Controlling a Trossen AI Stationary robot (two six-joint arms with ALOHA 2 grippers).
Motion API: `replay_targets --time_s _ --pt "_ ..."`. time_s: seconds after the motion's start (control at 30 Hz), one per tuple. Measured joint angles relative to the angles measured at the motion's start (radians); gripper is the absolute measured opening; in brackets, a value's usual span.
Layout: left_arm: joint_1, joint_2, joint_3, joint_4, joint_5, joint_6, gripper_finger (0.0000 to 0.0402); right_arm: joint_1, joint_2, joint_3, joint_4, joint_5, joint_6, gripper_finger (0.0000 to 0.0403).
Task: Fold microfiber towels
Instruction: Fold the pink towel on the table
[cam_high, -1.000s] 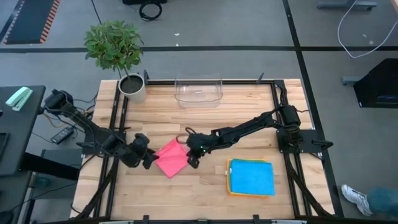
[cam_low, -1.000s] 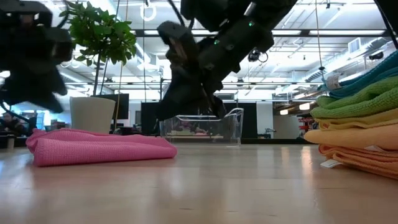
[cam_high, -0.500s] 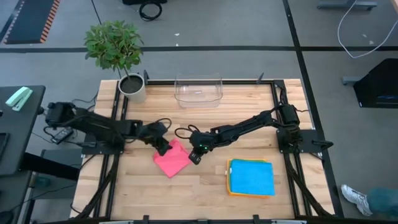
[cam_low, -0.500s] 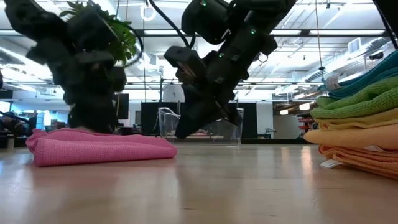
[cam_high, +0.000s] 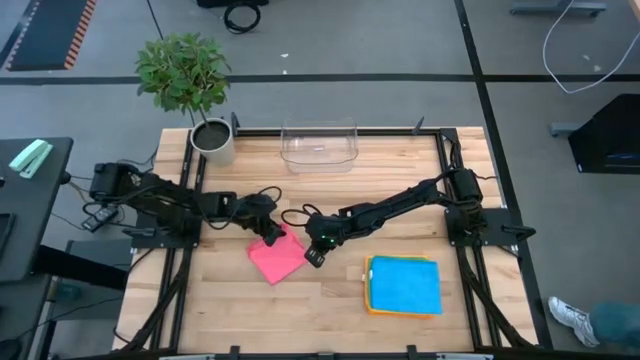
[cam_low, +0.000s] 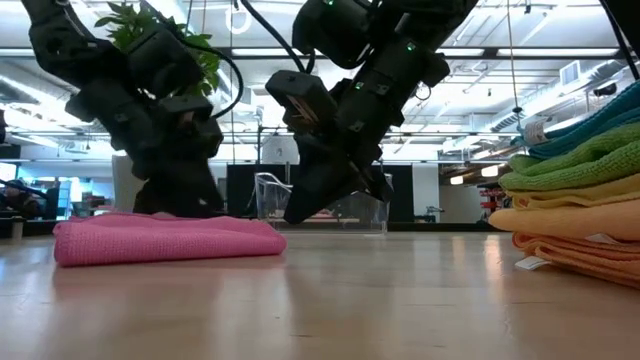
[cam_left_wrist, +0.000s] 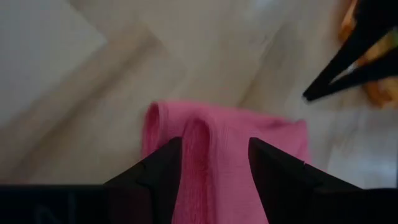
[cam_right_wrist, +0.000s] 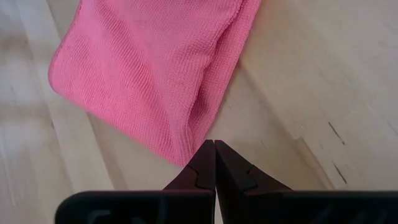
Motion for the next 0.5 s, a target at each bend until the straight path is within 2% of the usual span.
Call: replay_targets --time_s 0.5 --pt "0.000 0.072 0.001 0.052 -0.001 0.017 0.0156 0.007 0.000 0.000 -0.003 -0.004 -0.008 0.0006"
